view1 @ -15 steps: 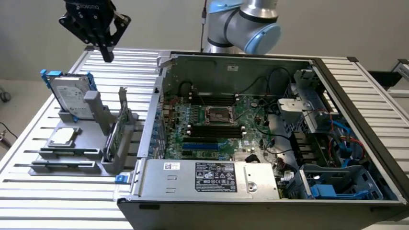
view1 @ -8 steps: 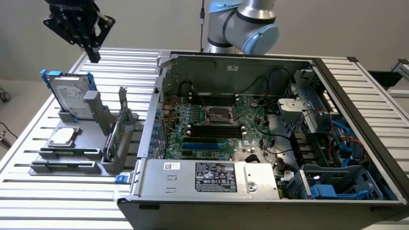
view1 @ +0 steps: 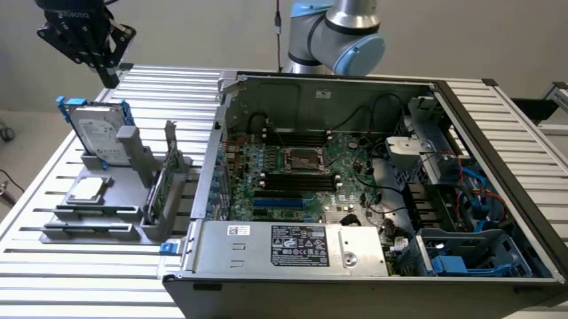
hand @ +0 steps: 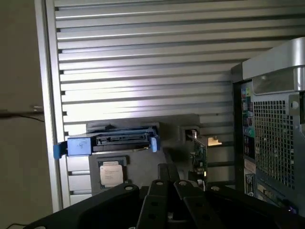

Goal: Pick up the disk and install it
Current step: 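Reach for the disk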

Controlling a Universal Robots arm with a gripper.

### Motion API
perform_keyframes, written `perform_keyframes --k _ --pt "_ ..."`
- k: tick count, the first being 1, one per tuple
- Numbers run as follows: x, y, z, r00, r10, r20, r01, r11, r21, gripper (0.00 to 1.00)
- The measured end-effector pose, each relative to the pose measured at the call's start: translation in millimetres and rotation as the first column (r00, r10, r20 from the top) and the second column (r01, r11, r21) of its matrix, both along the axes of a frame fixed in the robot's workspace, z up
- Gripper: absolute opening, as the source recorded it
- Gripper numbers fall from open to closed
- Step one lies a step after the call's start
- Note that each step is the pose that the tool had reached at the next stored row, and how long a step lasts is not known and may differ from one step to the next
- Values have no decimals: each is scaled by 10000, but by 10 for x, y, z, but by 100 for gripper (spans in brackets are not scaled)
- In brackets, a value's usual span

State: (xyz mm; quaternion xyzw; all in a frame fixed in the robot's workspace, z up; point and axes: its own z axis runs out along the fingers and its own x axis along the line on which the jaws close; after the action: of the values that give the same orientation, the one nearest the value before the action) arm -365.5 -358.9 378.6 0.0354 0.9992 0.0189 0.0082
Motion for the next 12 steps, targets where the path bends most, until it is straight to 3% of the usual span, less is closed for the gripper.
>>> perform_keyframes --k 12 --pt "-545 100 -77 10000 0 -49 0 10000 -4 11"
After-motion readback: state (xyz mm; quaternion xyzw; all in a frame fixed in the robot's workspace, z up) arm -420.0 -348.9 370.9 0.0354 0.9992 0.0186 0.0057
